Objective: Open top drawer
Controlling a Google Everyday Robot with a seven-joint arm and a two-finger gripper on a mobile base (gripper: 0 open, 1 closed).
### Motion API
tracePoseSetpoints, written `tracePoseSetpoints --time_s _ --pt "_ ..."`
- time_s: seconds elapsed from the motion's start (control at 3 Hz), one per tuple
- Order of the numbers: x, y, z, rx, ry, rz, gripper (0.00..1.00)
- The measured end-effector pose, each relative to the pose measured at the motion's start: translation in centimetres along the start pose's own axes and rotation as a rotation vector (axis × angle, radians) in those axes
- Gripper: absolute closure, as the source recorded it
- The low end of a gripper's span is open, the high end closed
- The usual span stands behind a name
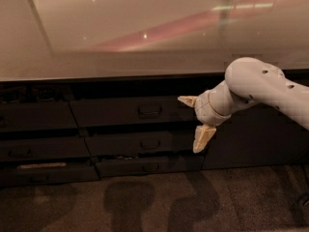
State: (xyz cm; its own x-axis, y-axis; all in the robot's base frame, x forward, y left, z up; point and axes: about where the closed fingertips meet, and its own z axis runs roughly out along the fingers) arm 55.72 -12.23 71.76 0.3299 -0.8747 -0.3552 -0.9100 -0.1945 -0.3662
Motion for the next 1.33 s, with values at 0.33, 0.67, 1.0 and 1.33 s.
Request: tracePoseSetpoints --time_s 0.33,0.67,1.0,1.33 --pt "0.0 0.0 0.1 -0.004 0.001 0.006 0.0" --pt "1.4 -1.4 0.2 -0.02 0.017 0.043 0.0" --pt "4.0 -3.6 0.5 -0.044 0.029 0.106 0.0" --pt "6.6 -6.7 0.6 -0.046 -0.008 0.16 0.0"
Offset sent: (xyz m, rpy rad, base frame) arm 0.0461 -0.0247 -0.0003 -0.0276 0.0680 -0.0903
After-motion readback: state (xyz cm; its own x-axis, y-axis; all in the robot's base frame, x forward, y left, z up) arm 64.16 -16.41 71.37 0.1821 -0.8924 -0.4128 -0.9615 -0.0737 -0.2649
